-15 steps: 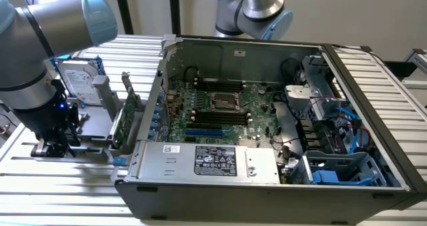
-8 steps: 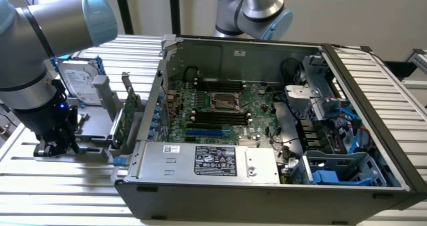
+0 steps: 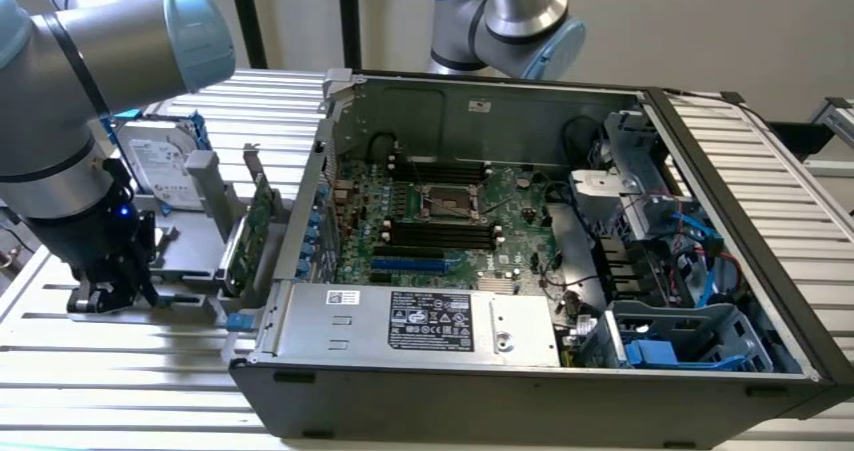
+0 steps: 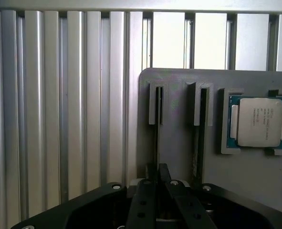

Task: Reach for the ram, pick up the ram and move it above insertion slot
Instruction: 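Pick up the ram and move it above insertion slot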

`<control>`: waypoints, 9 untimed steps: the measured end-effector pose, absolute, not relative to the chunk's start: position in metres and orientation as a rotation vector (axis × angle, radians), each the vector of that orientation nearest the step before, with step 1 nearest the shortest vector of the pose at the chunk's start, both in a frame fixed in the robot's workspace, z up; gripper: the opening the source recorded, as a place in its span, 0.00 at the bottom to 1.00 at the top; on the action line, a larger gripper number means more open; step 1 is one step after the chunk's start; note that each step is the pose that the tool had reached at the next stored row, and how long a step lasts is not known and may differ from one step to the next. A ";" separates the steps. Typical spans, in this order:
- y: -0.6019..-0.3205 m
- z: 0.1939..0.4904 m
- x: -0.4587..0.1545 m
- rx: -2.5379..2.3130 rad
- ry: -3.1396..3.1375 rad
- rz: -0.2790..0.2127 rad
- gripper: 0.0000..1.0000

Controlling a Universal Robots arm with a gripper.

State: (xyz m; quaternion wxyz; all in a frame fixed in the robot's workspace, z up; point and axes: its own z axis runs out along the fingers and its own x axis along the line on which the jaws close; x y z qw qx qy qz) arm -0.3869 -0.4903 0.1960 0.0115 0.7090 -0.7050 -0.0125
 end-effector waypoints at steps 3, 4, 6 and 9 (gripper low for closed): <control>-0.490 0.196 -0.387 2.211 -2.199 -0.039 0.13; -0.490 0.196 -0.387 2.211 -2.199 -0.039 0.13; -0.490 0.196 -0.387 2.211 -2.199 -0.039 0.13; -0.490 0.197 -0.387 2.211 -2.199 -0.039 0.13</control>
